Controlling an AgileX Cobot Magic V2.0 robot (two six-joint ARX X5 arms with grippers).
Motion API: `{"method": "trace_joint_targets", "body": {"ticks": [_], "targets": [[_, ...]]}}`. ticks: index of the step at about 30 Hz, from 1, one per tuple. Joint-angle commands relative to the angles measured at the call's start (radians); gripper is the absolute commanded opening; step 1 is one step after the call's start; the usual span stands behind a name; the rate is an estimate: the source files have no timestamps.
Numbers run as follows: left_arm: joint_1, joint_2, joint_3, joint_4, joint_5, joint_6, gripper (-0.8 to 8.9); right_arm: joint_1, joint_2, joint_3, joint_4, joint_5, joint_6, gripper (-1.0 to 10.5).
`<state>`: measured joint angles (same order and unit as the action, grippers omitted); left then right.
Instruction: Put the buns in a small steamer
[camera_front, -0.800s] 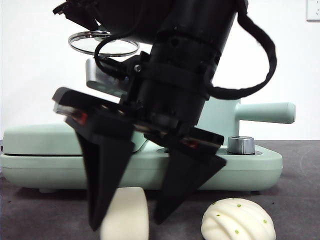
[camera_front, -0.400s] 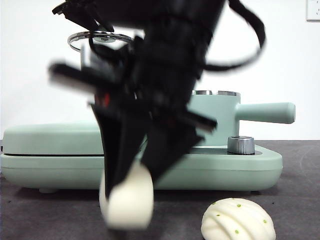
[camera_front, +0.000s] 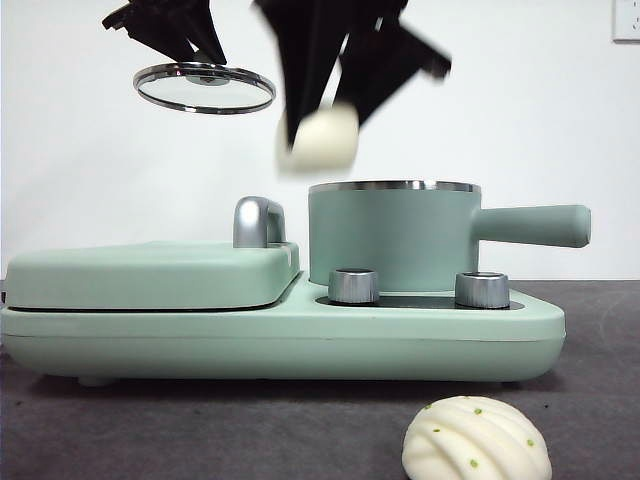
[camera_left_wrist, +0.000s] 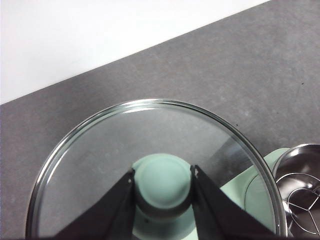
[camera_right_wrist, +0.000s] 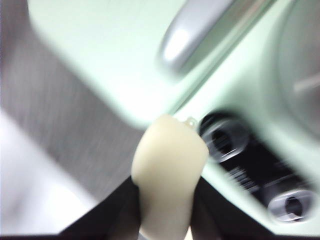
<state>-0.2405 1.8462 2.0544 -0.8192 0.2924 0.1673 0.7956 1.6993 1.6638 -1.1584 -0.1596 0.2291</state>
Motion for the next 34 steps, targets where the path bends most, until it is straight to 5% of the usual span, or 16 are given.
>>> {"method": "trace_joint_targets", "body": {"ticks": [1, 12, 28, 34], "targets": [[-0.002, -0.011, 0.037, 0.024, 0.007, -0.004, 0.15, -0.063, 0.045, 0.121, -0.017, 0.025, -0.061, 1.1], [-0.002, -0.011, 0.037, 0.026, 0.007, -0.016, 0.15, -0.256, 0.241, 0.372, -0.016, 0.023, -0.089, 1.1], [-0.002, -0.011, 0.037, 0.026, 0.007, -0.015, 0.15, -0.268, 0.407, 0.373, -0.017, 0.005, -0.133, 1.1], [-0.002, -0.011, 0.037, 0.026, 0.007, -0.015, 0.15, -0.268, 0.407, 0.373, -0.031, 0.007, -0.133, 2.6]]}}
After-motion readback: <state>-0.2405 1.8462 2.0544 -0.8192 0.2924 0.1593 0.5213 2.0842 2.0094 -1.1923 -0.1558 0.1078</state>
